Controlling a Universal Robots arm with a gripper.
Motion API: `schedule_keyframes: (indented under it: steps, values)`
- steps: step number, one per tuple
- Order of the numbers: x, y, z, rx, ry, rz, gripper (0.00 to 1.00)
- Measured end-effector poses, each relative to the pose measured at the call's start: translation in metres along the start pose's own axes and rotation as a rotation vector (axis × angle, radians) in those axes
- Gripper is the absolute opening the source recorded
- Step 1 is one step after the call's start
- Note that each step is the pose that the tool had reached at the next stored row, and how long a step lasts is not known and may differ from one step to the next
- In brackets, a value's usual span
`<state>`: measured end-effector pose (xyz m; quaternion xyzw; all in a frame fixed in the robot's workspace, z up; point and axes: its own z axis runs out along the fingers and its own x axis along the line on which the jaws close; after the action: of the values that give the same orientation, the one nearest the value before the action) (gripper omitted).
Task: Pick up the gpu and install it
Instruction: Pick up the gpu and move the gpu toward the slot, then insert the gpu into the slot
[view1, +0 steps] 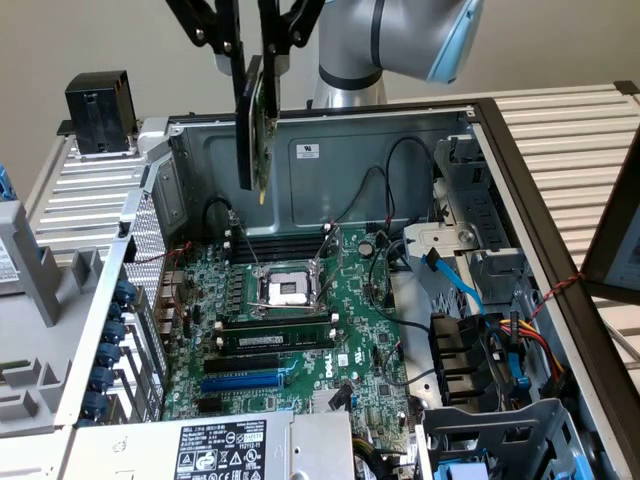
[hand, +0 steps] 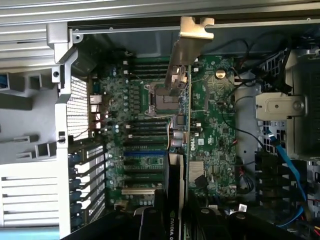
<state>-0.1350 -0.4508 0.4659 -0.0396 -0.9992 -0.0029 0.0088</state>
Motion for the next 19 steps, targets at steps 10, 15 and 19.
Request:
schedule_keyframes:
  steps: [10,15,19]
  values:
    - [-0.0014,0.0,0.0001,-0.0107,0.0014,0.0,0.27]
    - [-0.0014,0.0,0.0001,-0.0108,0.0014,0.0,0.27]
    - [-0.0011,0.001,0.0009,-0.0281,0.0022,-0.011,0.27]
